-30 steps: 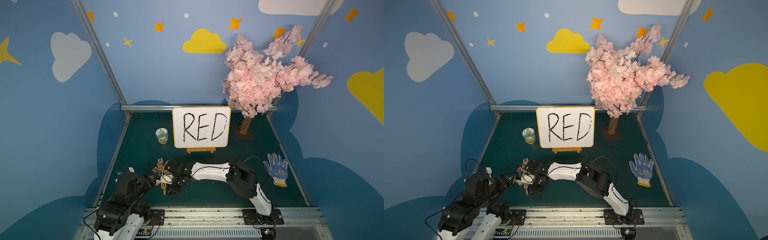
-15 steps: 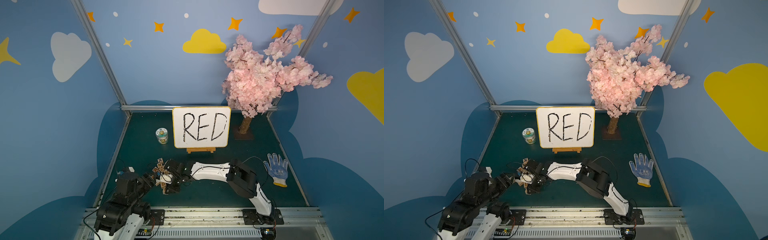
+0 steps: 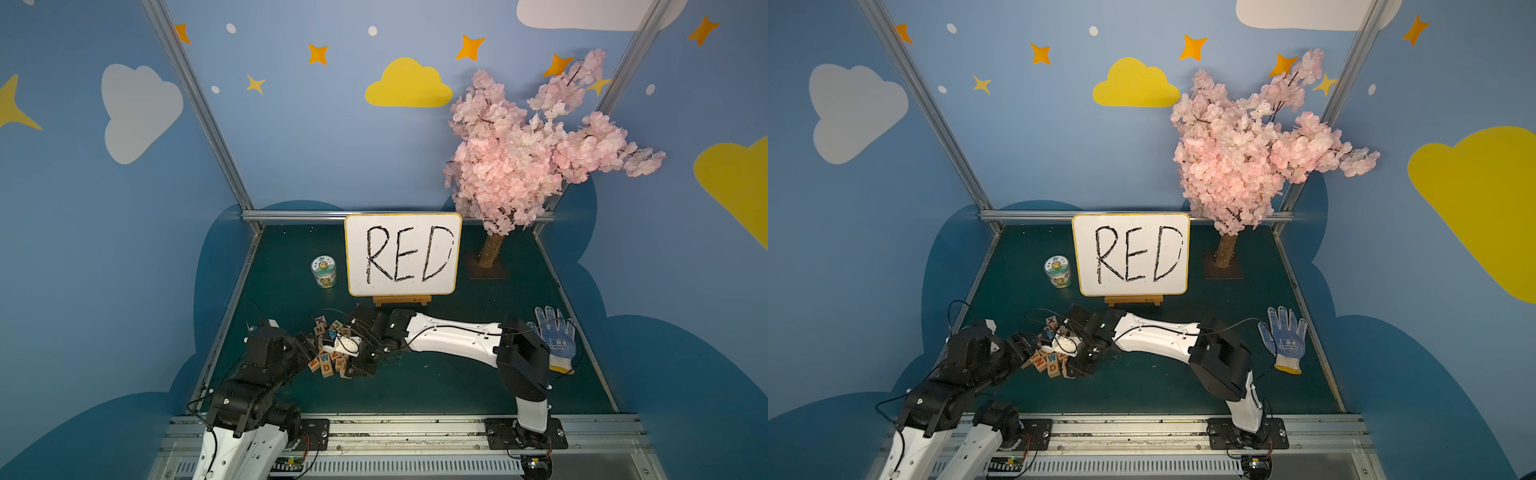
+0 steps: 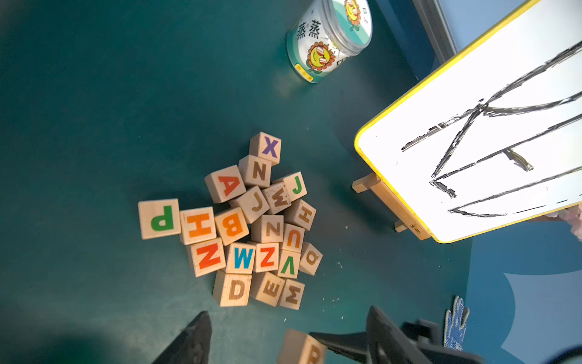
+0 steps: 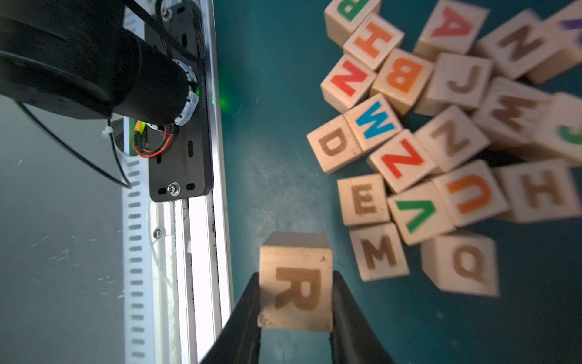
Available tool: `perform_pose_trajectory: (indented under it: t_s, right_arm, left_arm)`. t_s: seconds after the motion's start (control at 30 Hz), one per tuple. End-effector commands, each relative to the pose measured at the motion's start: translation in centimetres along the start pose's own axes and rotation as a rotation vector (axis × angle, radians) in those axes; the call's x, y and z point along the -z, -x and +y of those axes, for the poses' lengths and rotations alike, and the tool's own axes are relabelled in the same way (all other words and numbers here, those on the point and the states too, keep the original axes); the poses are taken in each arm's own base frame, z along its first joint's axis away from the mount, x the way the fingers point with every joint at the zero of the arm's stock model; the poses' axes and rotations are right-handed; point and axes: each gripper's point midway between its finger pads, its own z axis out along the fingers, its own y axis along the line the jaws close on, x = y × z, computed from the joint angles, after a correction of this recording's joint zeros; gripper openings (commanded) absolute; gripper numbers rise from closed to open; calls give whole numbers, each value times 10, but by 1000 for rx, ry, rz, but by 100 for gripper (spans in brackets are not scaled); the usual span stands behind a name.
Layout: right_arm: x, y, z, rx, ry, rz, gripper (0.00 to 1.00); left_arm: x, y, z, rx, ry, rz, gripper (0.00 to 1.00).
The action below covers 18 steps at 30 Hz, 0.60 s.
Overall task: Assemble the uppercase word "red" with letter blocks
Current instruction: Pick up the letter block from the center of the board, then place the letter block at the center of the board.
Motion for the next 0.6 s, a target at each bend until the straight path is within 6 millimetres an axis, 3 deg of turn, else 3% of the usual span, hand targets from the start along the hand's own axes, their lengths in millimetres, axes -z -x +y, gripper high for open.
perform_pose_trajectory:
  t_s: [0.0,0.27,0.57]
  right_arm:
    - [27,-23,-25,-27,-95,37,8]
    - [55,-63,-91,-69,-260,82,7]
    - [38,-87,-146,-18,-410,121,9]
  left_arm:
    - [-8,11,-18,-84,-51,-14,77]
    - [-38,16,-46,-181,-108,56,78]
    - [-59,31,-74,-312,-117,110,79]
